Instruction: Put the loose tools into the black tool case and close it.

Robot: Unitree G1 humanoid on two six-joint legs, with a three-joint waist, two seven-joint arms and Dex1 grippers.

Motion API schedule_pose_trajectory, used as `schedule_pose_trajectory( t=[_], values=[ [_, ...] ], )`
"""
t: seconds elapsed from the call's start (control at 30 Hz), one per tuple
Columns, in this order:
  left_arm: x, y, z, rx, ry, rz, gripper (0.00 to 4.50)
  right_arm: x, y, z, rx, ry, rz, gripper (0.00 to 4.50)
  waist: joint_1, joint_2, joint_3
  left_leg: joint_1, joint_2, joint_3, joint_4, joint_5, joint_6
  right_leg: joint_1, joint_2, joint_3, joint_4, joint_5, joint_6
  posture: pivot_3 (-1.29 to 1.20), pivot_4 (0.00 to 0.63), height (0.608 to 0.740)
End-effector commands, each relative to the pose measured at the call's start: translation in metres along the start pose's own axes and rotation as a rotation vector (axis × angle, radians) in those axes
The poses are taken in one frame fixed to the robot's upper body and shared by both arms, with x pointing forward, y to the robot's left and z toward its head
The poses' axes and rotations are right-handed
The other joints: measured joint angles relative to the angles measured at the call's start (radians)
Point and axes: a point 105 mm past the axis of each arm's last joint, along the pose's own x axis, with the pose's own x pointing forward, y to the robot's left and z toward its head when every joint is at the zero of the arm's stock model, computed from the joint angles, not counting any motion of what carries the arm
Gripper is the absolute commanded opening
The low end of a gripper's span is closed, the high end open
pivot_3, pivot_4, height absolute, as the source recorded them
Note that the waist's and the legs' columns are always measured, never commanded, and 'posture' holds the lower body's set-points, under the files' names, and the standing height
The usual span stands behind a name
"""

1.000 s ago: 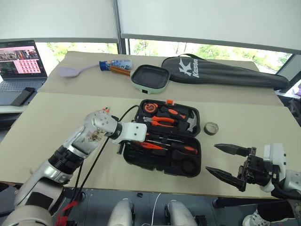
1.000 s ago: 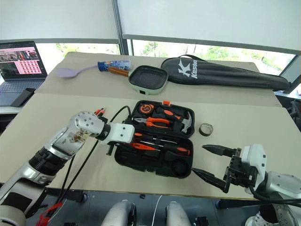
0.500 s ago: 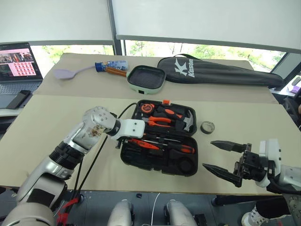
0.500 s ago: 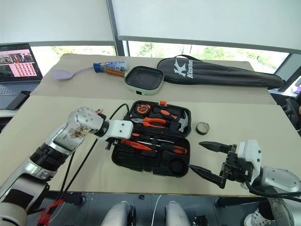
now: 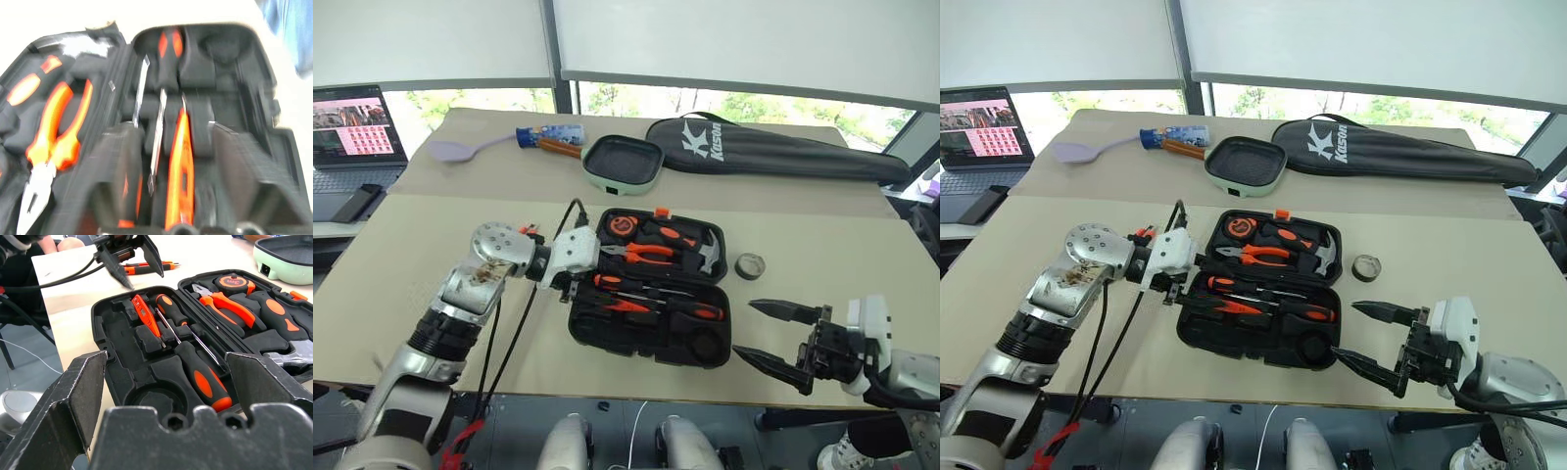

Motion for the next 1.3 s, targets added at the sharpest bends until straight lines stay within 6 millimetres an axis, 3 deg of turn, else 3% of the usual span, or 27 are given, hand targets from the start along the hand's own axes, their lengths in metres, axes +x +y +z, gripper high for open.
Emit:
schedule_pose_trajectory(
  t=[0.03,0.1,0.13,0.4,0.6,0.8,0.93,1.07,1.17,1.3],
  values=[
    [0.0,-0.001,-0.01,0.012,-0.028,0.002,0.81,0.0,0.001,0.006,-0.037,-0.022,-0.008,4.5,0.0,0.0,0.0,0.0,0.0,0.0,0.0,0.0,0.0,0.0,0.0,0.0,0.0,0.0,0.0,0.0,0.15,0.74],
    [0.004,-0.003,-0.017,0.005,-0.045,0.003,0.12,0.0,0.002,0.006,-0.034,-0.025,-0.01,4.5,0.0,0.0,0.0,0.0,0.0,0.0,0.0,0.0,0.0,0.0,0.0,0.0,0.0,0.0,0.0,0.0,0.15,0.74],
    [0.006,-0.005,-0.021,0.006,-0.044,0.001,0.06,0.0,0.002,0.006,-0.034,-0.027,-0.012,4.5,0.0,0.0,0.0,0.0,0.0,0.0,0.0,0.0,0.0,0.0,0.0,0.0,0.0,0.0,0.0,0.0,0.15,0.74],
    [0.018,-0.016,-0.044,0.033,0.017,-0.023,0.06,-0.001,0.003,0.006,-0.026,-0.03,-0.028,4.5,0.008,0.0,0.0,-0.001,0.0,0.0,0.001,0.0,0.0,0.001,0.0,0.0,0.0,0.0,0.0,0.0,0.15,0.74],
    [0.023,-0.012,-0.054,-0.026,0.089,0.004,0.06,0.0,0.003,0.006,-0.022,-0.031,-0.029,4.5,0.016,0.001,-0.001,0.003,-0.001,0.001,0.001,0.0,0.0,0.004,-0.001,-0.001,0.0,0.0,0.001,0.0,0.15,0.74],
    [0.024,-0.028,-0.066,-0.065,0.197,-0.071,0.06,0.001,0.002,0.007,-0.021,-0.032,-0.026,4.5,0.018,0.002,-0.002,0.003,-0.001,0.0,0.002,0.0,0.0,0.005,-0.001,-0.001,-0.001,0.0,0.001,0.0,0.15,0.74],
    [0.026,-0.031,-0.064,-0.065,0.203,-0.073,0.06,0.002,0.001,0.007,-0.022,-0.032,-0.026,4.5,0.018,0.004,-0.003,0.004,0.0,0.0,0.002,0.0,0.0,0.006,-0.001,-0.001,-0.001,0.0,0.001,0.0,0.15,0.74],
    [0.02,-0.011,-0.04,-0.058,0.032,0.097,0.06,0.001,0.001,0.007,-0.023,-0.032,-0.031,4.5,0.017,0.005,-0.003,0.004,0.0,0.0,0.002,0.0,0.0,0.006,-0.001,-0.001,-0.001,0.0,0.001,0.0,0.15,0.74],
    [0.0,-0.005,-0.023,0.013,-0.1,0.204,0.68,-0.004,-0.003,0.005,-0.047,-0.038,-0.057,4.5,0.016,0.005,-0.003,0.003,0.0,0.0,0.002,0.0,0.0,0.005,-0.001,-0.001,-0.001,0.0,0.001,0.0,0.15,0.74],
    [-0.054,-0.017,-0.022,-0.014,-0.196,0.386,2.24,-0.012,-0.012,0.002,-0.109,-0.054,-0.114,4.5,-0.002,0.005,-0.003,0.002,0.001,-0.003,0.001,-0.001,0.0,0.003,-0.001,0.0,-0.001,0.0,0.0,0.0,0.15,0.74]
  ],
)
